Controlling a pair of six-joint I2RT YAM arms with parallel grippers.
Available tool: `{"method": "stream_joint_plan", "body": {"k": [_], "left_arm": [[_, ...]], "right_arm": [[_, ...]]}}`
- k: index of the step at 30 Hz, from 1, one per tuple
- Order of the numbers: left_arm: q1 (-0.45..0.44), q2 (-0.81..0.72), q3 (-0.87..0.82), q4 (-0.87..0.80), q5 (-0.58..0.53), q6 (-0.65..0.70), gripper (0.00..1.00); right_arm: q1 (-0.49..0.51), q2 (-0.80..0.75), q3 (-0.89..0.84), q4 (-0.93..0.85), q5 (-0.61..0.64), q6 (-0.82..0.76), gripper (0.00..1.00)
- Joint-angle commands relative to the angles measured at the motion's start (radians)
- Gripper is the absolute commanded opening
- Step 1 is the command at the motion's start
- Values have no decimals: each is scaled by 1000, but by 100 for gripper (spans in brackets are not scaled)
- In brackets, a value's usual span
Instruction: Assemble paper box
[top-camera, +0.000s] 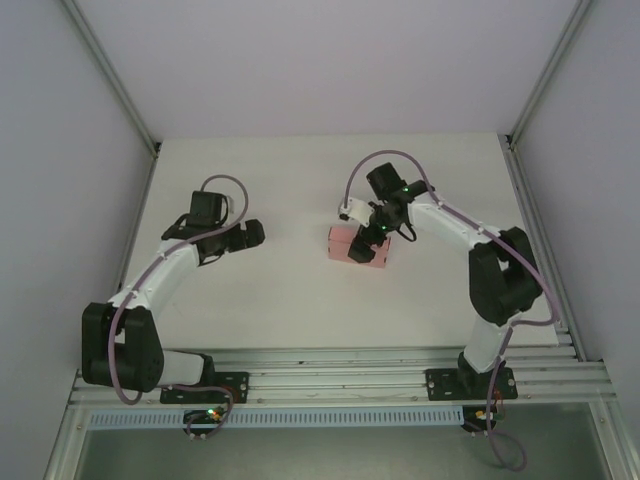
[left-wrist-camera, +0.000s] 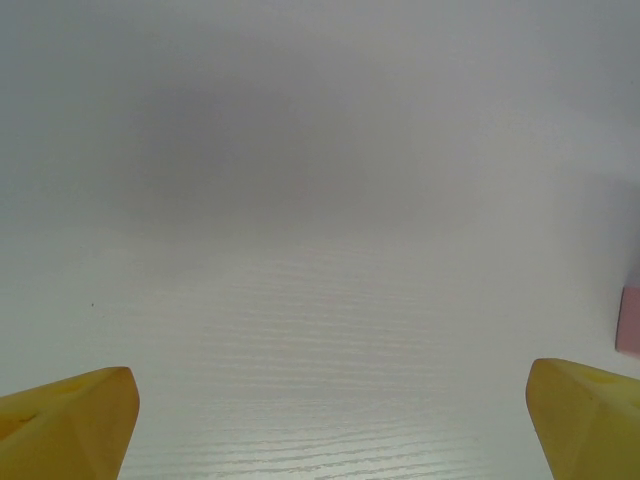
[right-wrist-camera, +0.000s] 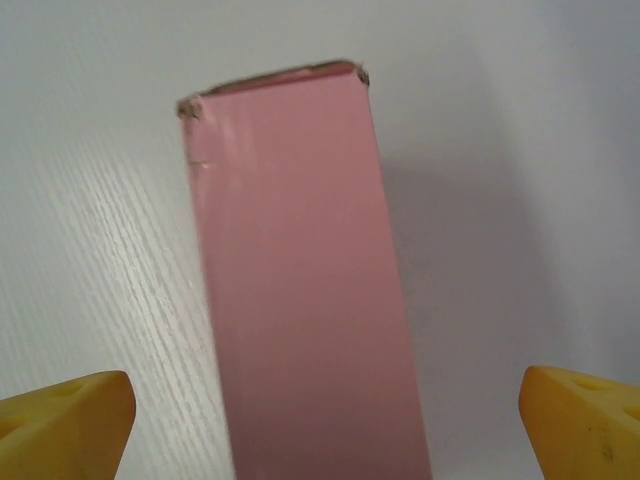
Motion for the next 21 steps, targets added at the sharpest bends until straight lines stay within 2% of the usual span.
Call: {"method": "stream_joint_plan", "body": {"k": [1, 3, 9, 10, 17, 21], "left_arm": [[8, -30, -20, -13, -9, 5, 100], [9, -36, -23, -14, -11, 8, 100], [12, -62, -28, -30, -39, 26, 100], [12, -67, -30, -32, -38, 28, 100], [13, -97, -36, -29, -45, 23, 100], [15, -121, -41, -32, -50, 24, 100]], "right_arm": [[15, 62, 62, -92, 62, -49, 97], [29, 88, 81, -108, 115, -61, 89], [59, 101, 131, -175, 193, -109, 43], [67, 96, 132, -173, 222, -117, 39], [129, 26, 141, -76, 460, -192, 32], [182, -28, 70, 123, 619, -325, 34]]}}
